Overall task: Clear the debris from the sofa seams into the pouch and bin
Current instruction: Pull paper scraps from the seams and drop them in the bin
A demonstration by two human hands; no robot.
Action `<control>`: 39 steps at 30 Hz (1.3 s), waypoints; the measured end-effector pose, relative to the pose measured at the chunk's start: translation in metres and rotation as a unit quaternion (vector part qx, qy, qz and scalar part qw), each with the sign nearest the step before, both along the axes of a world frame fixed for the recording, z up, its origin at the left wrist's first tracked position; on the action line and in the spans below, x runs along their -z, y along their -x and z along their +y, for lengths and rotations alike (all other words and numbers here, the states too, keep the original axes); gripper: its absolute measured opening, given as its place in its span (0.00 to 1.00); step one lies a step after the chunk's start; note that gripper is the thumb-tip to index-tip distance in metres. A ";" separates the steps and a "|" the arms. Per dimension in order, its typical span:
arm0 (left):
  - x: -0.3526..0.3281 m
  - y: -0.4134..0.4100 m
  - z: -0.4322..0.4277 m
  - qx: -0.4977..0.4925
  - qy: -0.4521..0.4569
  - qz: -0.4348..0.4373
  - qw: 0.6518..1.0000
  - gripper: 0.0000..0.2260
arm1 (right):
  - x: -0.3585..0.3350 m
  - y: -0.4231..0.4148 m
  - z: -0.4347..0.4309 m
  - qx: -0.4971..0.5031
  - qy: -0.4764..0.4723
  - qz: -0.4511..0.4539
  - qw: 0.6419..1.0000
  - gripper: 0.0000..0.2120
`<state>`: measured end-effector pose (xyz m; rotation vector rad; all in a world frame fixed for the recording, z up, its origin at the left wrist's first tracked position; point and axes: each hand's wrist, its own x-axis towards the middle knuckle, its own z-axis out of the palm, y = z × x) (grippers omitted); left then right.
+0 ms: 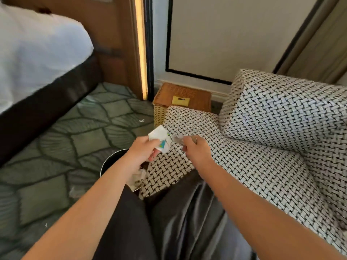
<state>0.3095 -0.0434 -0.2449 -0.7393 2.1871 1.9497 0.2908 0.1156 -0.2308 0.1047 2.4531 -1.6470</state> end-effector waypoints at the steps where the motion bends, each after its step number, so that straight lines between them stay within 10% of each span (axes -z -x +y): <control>1: 0.007 -0.003 -0.010 -0.021 -0.003 -0.011 1.000 0.07 | 0.006 0.004 -0.012 -0.012 0.004 -0.012 1.000 0.09; 12: 0.095 -0.004 -0.103 -0.179 -0.020 -0.082 0.980 0.10 | 0.093 0.025 -0.143 -0.062 0.024 -0.195 0.978 0.08; 21: 0.130 0.004 -0.132 -0.034 0.202 -0.150 0.967 0.12 | 0.125 0.045 -0.180 -0.041 0.070 -0.285 0.955 0.08; 39: 0.063 -0.005 -0.066 0.097 0.198 -0.005 0.975 0.08 | 0.054 0.041 -0.103 -0.200 -0.047 -0.193 0.959 0.10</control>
